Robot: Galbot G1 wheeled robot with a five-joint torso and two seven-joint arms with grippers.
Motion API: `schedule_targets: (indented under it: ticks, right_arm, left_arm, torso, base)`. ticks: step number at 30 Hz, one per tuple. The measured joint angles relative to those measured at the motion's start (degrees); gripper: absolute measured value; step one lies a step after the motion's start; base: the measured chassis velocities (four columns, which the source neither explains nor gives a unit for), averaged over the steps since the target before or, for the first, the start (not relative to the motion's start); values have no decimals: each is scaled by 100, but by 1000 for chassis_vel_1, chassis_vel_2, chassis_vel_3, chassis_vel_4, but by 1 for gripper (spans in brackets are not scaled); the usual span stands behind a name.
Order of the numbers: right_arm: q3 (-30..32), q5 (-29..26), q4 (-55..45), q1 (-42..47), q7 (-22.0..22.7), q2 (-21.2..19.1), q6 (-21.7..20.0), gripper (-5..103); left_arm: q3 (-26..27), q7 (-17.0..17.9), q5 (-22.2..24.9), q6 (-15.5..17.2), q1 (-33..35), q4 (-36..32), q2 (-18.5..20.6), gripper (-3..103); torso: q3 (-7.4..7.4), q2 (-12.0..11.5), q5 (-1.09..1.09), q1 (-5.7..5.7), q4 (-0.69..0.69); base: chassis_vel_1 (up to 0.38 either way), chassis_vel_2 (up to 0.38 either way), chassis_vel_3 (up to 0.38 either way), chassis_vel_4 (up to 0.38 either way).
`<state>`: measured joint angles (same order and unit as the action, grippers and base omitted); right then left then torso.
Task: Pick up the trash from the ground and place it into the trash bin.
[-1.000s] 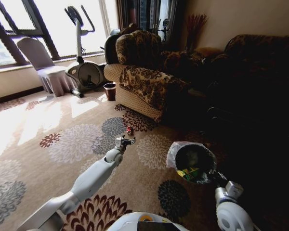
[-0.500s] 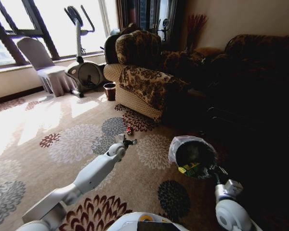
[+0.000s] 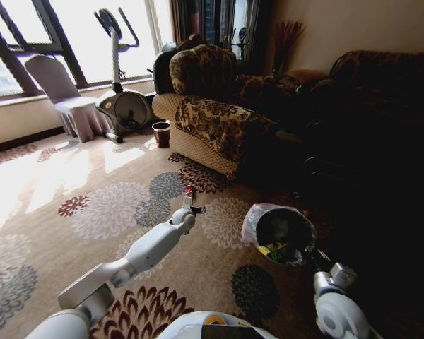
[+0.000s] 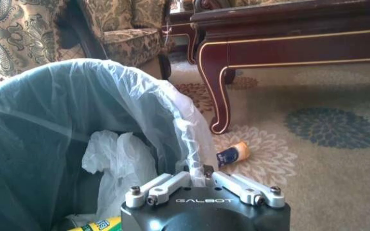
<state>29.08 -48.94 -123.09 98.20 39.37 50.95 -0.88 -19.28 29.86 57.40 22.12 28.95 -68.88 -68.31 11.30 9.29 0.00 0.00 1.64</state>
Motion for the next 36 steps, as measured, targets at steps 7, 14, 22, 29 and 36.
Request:
schedule_targets:
  ticks: [7,14,22,29,36]
  right_arm:
    - [14,-102,8,66,-62,0,-2,0]
    - [25,-122,35,98,-86,15,22,0]
    - [23,-115,17,142,-93,82,36,0]
    - [19,-110,11,146,-88,85,38,0]
    - [19,-107,8,144,-86,84,42,0]
  left_arm:
    - [20,-248,-545,-481,13,418,-84,98]
    - [64,-360,-680,-548,38,489,-73,98]
    - [111,-449,-775,-533,81,504,-44,98]
    - [114,-452,-777,-525,85,504,-40,98]
    - [116,-452,-777,-522,87,502,-38,98]
  torso:
    - [0,0,0,0,1]
    - [0,0,1,0,1]
    - [1,0,1,1,1]
    - [0,0,-1,0,0]
    - [0,0,0,0,1]
  base:
    - [-51,51,53,-62]
    - [-176,191,183,-167]
    - [-228,231,239,-238]
    - [-180,171,173,-186]
    - [-187,183,196,-185]
